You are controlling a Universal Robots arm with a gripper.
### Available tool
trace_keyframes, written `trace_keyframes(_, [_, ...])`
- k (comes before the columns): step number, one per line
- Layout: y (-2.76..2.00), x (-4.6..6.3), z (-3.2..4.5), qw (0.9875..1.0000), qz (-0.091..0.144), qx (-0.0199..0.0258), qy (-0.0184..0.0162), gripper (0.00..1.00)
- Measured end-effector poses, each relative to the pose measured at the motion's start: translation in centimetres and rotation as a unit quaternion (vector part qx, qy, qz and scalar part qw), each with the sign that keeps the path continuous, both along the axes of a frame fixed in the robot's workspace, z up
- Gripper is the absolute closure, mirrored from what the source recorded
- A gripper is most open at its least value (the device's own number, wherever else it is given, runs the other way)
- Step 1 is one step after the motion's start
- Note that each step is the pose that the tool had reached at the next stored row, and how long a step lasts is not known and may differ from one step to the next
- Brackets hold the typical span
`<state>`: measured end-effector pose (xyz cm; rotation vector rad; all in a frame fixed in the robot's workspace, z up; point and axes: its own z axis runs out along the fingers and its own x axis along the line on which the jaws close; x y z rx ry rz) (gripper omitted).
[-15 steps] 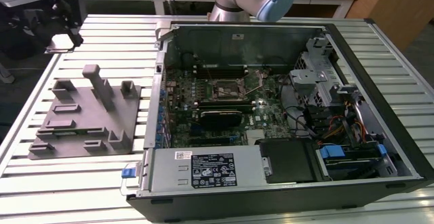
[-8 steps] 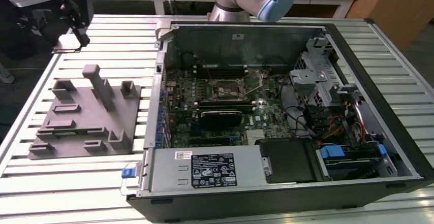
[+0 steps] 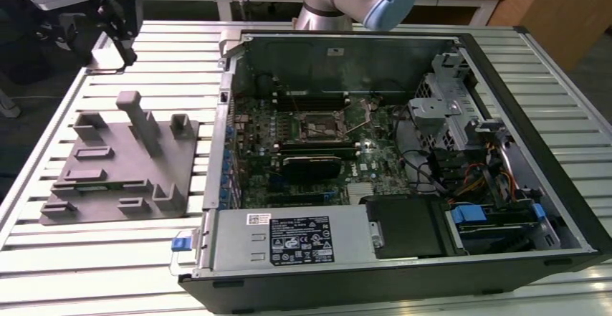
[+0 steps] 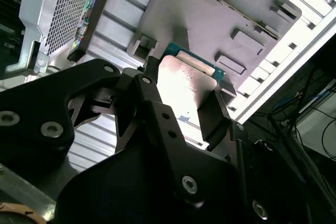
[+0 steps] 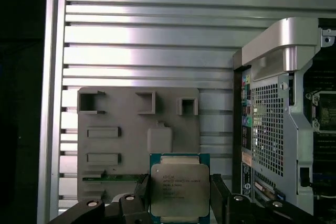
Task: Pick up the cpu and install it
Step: 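Pick up the cpu and move it towards the insertion slot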
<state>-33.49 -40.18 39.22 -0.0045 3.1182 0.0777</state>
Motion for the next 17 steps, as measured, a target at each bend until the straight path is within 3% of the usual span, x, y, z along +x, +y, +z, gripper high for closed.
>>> trace_keyframes(17, [0.00,2.5,0.00,1.0000,0.000,0.0000,0.0000,0.46])
